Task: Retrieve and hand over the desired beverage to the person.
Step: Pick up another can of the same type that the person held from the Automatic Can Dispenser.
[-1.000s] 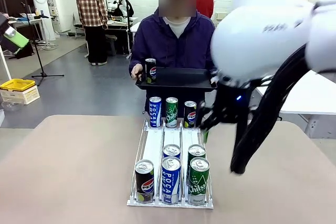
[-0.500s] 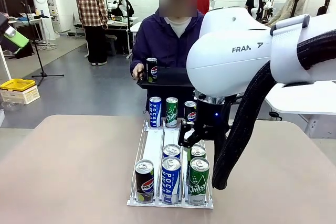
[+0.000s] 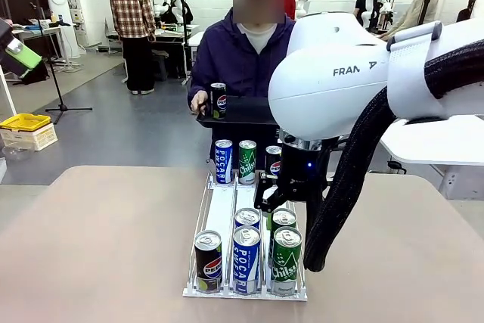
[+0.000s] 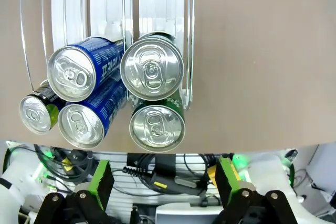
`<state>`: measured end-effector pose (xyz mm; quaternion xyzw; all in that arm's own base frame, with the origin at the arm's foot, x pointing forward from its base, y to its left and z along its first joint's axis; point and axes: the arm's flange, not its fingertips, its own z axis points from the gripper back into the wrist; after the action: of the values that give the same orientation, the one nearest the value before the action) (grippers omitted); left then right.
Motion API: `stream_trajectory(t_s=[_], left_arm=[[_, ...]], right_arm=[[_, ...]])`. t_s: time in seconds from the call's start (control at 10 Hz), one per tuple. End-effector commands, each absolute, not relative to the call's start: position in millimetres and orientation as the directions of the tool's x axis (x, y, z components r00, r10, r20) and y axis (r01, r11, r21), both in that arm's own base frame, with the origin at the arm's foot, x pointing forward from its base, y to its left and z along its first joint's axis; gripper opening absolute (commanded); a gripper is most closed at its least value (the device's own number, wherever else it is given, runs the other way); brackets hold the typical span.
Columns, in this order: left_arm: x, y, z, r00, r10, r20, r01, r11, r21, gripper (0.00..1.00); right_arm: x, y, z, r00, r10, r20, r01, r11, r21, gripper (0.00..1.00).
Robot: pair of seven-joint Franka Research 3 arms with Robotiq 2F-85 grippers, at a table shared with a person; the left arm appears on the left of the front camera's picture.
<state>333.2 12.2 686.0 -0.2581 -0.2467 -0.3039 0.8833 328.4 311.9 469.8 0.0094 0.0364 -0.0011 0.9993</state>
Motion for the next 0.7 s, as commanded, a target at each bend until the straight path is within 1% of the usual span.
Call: stream_trajectory(t_s=[0.0, 0.1, 0.2, 0.6], left_arm=[[330.6, 13.2, 685.6, 0.699, -0.412, 0.584, 0.659, 0.688, -0.304, 1.00], [330.6, 13.2, 685.6, 0.699, -0.412, 0.584, 0.659, 0.688, -0.304, 1.00], [330.6, 13.2, 685.6, 0.699, -0.412, 0.584, 0.659, 0.688, -0.304, 1.00], [330.6, 13.2, 685.6, 0.699, -0.412, 0.584, 0.659, 0.688, -0.304, 1.00]], right_arm=[[328.4, 312.0, 469.8, 0.997, -0.001, -0.073, 0.003, 1.000, 0.019, 1.00], [328.2, 313.3, 463.5, 0.998, 0.044, -0.046, -0.045, 0.999, -0.015, 1.00], [328.8, 314.7, 456.5, 0.997, 0.063, -0.050, -0.065, 0.998, -0.023, 1.00], [334.7, 316.6, 437.0, 0.992, 0.094, -0.090, -0.096, 0.995, -0.022, 1.00]])
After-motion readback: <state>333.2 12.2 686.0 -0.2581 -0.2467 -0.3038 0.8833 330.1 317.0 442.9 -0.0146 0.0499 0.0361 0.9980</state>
